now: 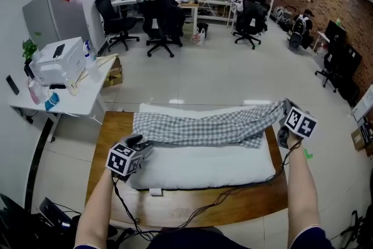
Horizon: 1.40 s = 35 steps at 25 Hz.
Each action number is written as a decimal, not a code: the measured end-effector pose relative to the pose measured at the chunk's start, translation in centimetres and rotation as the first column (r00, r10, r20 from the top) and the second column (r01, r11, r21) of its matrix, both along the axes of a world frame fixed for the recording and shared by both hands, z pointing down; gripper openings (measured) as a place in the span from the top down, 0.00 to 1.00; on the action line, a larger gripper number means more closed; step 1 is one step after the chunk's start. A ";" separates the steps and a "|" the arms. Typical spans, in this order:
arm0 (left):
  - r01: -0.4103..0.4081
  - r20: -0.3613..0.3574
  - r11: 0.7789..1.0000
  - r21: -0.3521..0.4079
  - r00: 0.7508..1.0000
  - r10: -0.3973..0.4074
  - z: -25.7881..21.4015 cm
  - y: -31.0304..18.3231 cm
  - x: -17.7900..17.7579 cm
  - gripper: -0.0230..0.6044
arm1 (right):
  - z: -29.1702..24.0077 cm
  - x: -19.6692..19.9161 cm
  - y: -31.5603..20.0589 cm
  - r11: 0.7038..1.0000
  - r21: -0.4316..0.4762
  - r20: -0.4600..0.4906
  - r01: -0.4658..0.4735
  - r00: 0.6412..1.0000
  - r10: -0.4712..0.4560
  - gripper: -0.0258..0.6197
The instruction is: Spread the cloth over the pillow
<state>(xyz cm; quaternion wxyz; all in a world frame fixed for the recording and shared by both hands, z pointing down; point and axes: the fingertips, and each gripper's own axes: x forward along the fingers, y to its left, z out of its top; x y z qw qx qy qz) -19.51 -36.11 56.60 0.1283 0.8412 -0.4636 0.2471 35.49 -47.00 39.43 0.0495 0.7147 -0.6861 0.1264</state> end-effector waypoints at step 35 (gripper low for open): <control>0.305 -0.106 0.939 0.156 0.951 -0.291 -8.4 -6.3 -9.2 0.94 | -2.6 0.3 -2.2 1.000 0.020 -0.045 -0.024 0.999 0.025 0.92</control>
